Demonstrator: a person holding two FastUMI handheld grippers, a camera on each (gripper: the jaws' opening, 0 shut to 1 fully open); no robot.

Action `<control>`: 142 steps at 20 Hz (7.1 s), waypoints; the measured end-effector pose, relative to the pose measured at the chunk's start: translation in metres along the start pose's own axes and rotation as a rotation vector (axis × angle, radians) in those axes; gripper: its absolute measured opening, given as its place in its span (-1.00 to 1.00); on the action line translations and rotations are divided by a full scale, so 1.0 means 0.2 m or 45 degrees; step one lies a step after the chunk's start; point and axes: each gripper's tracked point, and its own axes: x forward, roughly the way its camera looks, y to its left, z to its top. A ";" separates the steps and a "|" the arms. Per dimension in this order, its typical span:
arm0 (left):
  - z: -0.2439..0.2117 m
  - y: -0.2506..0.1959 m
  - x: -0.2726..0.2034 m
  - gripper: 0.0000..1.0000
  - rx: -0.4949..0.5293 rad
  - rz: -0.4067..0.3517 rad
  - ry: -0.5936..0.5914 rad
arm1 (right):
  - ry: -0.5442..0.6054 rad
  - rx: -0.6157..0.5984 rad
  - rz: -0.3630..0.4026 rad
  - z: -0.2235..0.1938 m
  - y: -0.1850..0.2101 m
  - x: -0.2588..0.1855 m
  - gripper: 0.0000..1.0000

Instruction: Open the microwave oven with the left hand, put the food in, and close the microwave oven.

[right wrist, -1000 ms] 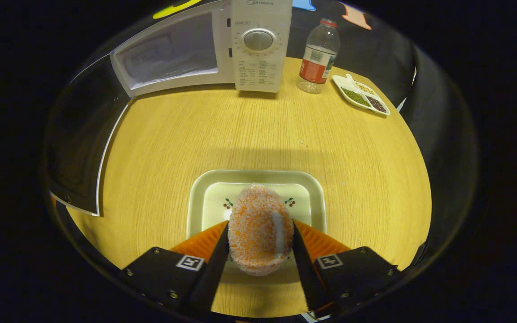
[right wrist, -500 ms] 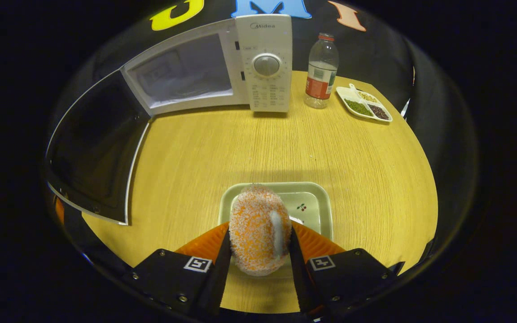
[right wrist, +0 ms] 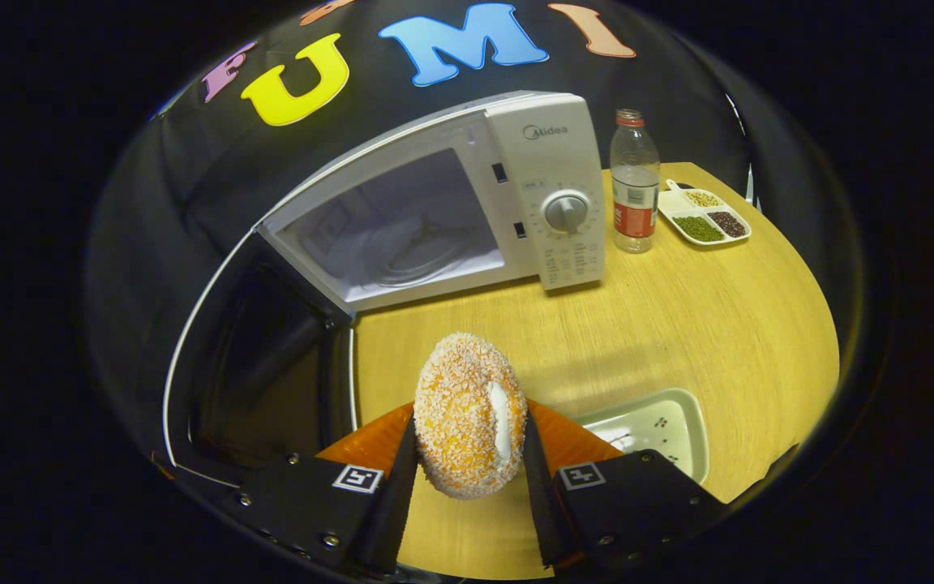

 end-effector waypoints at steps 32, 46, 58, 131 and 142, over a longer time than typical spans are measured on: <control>-0.12 -0.11 -0.18 0.64 -0.198 0.339 0.346 | -0.776 0.362 0.072 0.79 0.35 1.15 0.40; -0.07 -0.12 -0.26 0.64 -0.274 0.367 0.256 | -0.577 0.202 0.092 0.69 0.39 1.08 0.96; -0.04 0.06 -0.14 0.63 -0.263 0.241 0.071 | -0.406 -0.210 0.145 0.42 0.36 0.31 0.96; -0.05 -1.25 1.91 0.55 -0.012 -0.552 0.373 | -0.154 0.092 -0.267 -0.25 -0.92 -0.76 0.96; -0.04 -1.45 1.16 0.70 -0.001 -0.424 0.331 | -0.273 0.136 -0.121 -0.18 -1.12 -1.06 0.97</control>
